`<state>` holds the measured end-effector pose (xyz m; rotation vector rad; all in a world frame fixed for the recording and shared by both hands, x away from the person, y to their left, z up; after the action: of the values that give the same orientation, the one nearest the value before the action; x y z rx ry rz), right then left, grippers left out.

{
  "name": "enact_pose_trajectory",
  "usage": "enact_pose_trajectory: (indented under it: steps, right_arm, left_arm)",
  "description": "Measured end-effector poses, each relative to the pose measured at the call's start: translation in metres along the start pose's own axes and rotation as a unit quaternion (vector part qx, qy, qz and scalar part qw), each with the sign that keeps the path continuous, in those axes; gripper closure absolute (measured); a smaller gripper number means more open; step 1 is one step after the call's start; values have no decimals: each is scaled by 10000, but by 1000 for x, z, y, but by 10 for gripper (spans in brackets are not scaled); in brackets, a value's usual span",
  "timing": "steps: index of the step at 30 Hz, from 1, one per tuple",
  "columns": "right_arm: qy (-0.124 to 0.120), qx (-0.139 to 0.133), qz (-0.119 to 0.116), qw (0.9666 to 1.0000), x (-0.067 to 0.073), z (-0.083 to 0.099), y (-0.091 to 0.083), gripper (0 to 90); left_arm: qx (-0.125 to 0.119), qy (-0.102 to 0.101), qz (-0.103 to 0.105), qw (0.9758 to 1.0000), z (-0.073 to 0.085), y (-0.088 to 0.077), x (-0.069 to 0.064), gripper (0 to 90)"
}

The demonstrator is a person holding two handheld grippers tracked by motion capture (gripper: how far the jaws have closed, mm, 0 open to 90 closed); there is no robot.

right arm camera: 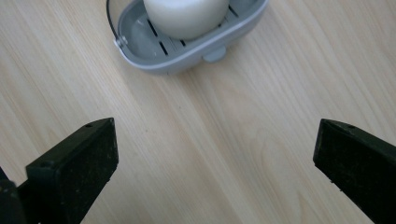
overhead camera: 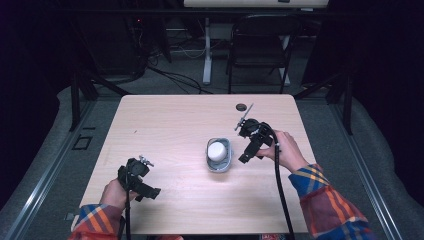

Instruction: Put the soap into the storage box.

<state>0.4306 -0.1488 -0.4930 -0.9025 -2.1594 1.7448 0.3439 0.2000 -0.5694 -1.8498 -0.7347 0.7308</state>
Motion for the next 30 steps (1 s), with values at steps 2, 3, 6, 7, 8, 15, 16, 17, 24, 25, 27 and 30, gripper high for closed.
enact_pose_trajectory:
  steps: [2, 3, 6, 7, 8, 15, 16, 17, 24, 25, 27, 30]
  right_arm:
    - [25, 76, 54, 10000, -3, 13, -2, 0]
    - [43, 82, 62, 9999, -4, 17, -2, 0]
    - [143, 152, 71, 9998, -6, 32, 0, 0]
    - [181, 178, 84, 9996, -6, 37, 1, 0]
    - [181, 178, 84, 9996, -6, 37, 1, 0]
    - [378, 404, 163, 9983, -11, 75, 9, 0]
    - [378, 404, 163, 9983, -11, 75, 9, 0]
    - [419, 424, 177, 9981, -11, 80, 10, 0]
    - [697, 576, 120, 9958, -9, 119, 26, 0]
    - [801, 559, 86, 9952, -7, 125, 30, 0]
    - [800, 662, 99, 9945, -8, 132, 35, 0]
    - [848, 698, 104, 9939, -10, 136, 38, 1]
  left_arm:
    - [5, 20, 1, 10000, 0, 0, 0, 0]
    - [-1, 18, 4, 10000, 0, 0, 0, 0]
    - [1, 1, 0, 10000, 0, 0, 0, 0]
    - [-5, 12, 5, 10000, 0, 0, 0, 0]
    - [-5, 12, 5, 10000, 0, 0, 0, 0]
    - [5, 9, 9, 10000, 0, 1, 0, 0]
    - [5, 9, 9, 10000, 0, 1, 0, 0]
    - [9, 10, 10, 10000, 0, 0, 0, 0]
    - [14, 29, 5, 10000, 0, 1, 0, 0]
    - [14, 27, 8, 10000, -1, 1, 0, 0]
    - [10, 26, 8, 10000, -1, 1, 0, 0]
    - [1, 23, 16, 10000, -1, 1, -1, 0]
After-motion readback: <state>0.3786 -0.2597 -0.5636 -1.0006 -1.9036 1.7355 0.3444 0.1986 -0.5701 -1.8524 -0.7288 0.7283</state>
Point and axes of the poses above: each handheld gripper's, and its own axes: y roughly forward along the jaws, z roughly out of its underside, x roughly to its left, the point moved 5 cm from there along y, roughly forward along the jaws, and after that the axes turned 11 degrees about z, right-handed, at the moved point
